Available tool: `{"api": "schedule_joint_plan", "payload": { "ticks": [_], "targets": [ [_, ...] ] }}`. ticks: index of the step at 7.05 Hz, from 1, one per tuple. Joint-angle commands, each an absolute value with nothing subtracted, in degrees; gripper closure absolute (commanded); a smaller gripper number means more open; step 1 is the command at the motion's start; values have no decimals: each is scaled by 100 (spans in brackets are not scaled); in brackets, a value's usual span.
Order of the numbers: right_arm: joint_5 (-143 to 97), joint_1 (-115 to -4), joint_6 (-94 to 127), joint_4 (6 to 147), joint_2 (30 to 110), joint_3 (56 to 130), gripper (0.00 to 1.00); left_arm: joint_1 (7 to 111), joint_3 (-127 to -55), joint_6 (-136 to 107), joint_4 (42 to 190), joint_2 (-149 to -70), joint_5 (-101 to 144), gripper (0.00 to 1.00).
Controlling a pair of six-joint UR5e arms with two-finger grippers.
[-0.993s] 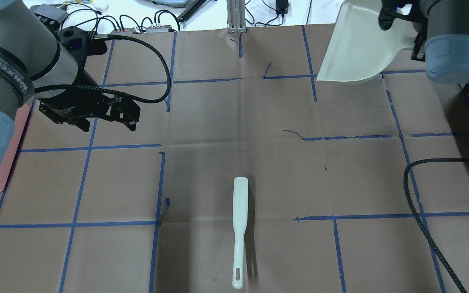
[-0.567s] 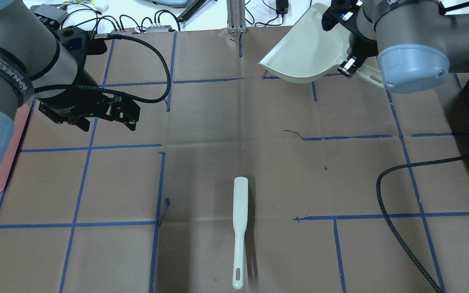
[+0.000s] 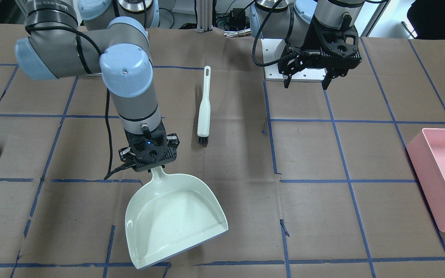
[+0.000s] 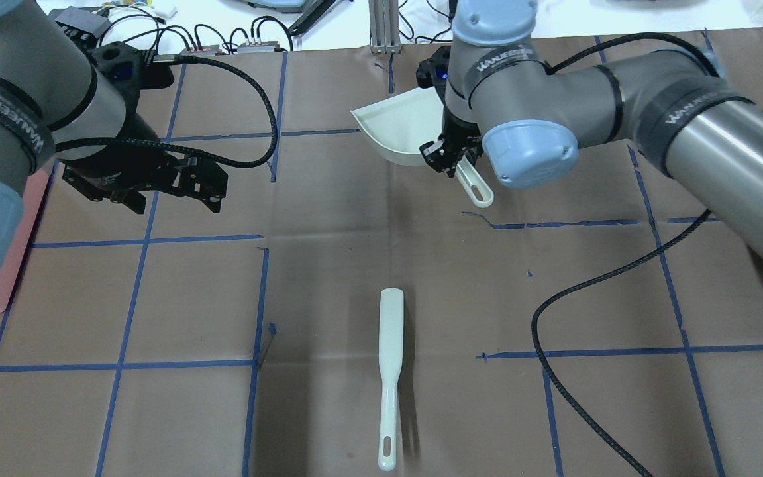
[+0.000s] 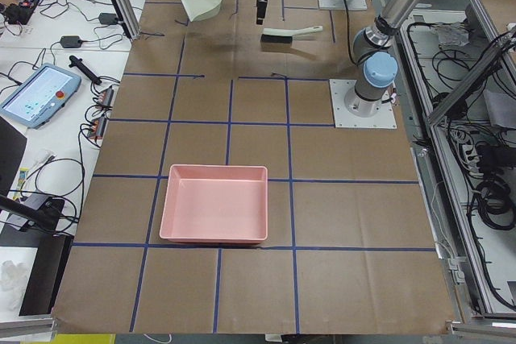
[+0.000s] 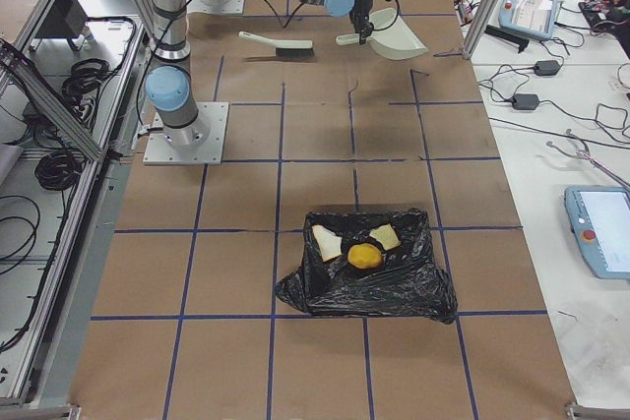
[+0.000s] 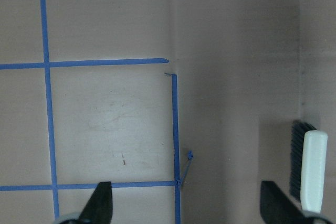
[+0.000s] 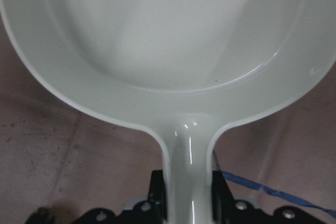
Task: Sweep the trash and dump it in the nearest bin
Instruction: 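Bring the empty dustpan back over the table with the right gripper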
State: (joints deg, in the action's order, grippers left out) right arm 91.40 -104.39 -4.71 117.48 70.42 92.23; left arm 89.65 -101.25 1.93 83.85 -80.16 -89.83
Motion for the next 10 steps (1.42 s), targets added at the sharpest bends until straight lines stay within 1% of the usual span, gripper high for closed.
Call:
{"api": "schedule_joint_plan", "payload": {
  "ticks": [1,2,3,10],
  "targets": [
    [9193,-11036,620,11690,6157,8459,98,8965,-10125,193,8385,-8016,-8982,1],
    [9228,-11257,1033,11646,5752,8133,98,8965,-10125,193,8385,-8016,-8982,1],
    [9237,-11372,1350,11654,5531,8026,98,8965,-10125,193,8385,-8016,-8982,1],
    [9220,-11197,1932,11549,5484,8068,98,8965,-10108,202,8376,-8007,-8982,1]
  ]
}}
